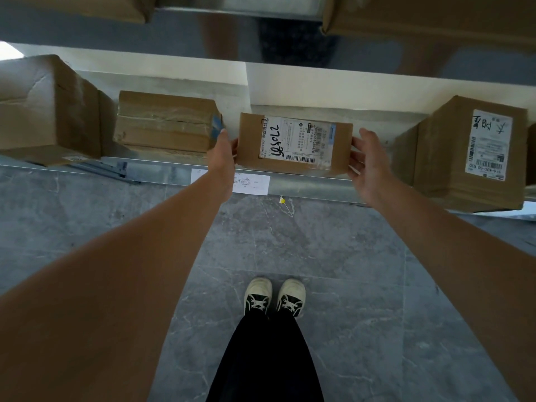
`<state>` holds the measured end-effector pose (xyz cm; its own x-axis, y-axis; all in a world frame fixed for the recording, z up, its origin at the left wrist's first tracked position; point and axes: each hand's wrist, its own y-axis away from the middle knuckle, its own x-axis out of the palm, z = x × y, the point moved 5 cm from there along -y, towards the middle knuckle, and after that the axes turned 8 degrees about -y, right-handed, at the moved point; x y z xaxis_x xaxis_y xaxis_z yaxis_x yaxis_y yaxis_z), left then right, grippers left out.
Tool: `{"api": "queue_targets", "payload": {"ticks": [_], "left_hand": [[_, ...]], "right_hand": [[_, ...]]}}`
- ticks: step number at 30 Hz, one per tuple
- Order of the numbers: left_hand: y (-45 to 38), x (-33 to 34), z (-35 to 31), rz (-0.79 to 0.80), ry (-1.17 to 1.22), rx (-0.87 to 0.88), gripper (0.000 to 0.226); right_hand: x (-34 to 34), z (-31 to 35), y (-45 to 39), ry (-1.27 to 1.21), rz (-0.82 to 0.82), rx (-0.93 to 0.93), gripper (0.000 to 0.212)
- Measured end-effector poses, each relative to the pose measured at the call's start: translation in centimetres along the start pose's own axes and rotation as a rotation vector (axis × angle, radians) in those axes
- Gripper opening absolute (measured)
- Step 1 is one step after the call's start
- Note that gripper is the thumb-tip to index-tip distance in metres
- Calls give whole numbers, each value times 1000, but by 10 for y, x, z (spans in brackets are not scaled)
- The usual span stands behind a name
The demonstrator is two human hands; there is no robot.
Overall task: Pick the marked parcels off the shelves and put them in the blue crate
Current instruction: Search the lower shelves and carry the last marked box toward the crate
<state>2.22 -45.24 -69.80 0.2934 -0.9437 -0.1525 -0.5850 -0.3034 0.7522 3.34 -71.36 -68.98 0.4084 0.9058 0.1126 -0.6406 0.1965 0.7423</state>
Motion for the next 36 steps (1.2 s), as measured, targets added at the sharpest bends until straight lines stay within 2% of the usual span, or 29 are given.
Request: {"api": "queue_targets", "payload": {"ticks": [8,14,16,19,23,26,33,35,36], "left_hand": [[3,2,0,-4,115,-65,28],[14,6,1,33,62,-93,30],[14,10,-4,36,6,-87,30],[9,19,-14,39,-81,-70,19],[-10,32,-15,74,-121,-45,32],[-26,35,-11,63,-124,-29,48],[-30,39,-10,80,-114,-17,48],[-20,34,-18,28,-114,20,40],[-12,28,-24,-22,-147,73,28]], "right_hand": [[-4,-4,2,40,-37,-4,36],[-12,-4,17,73,-98,21,57],[-14,-3,16,82,-86,25,50],[-13,-3,11,66,-71,27,27],[-8,2,-7,80,-41,1,28],[-6,8,-19,56,-21,-2,37],[-4,6,-30,69,-44,-22,53],[-2,4,-26,154,-85,-80,59],[-4,4,-22,221,-130,-129,63]]}}
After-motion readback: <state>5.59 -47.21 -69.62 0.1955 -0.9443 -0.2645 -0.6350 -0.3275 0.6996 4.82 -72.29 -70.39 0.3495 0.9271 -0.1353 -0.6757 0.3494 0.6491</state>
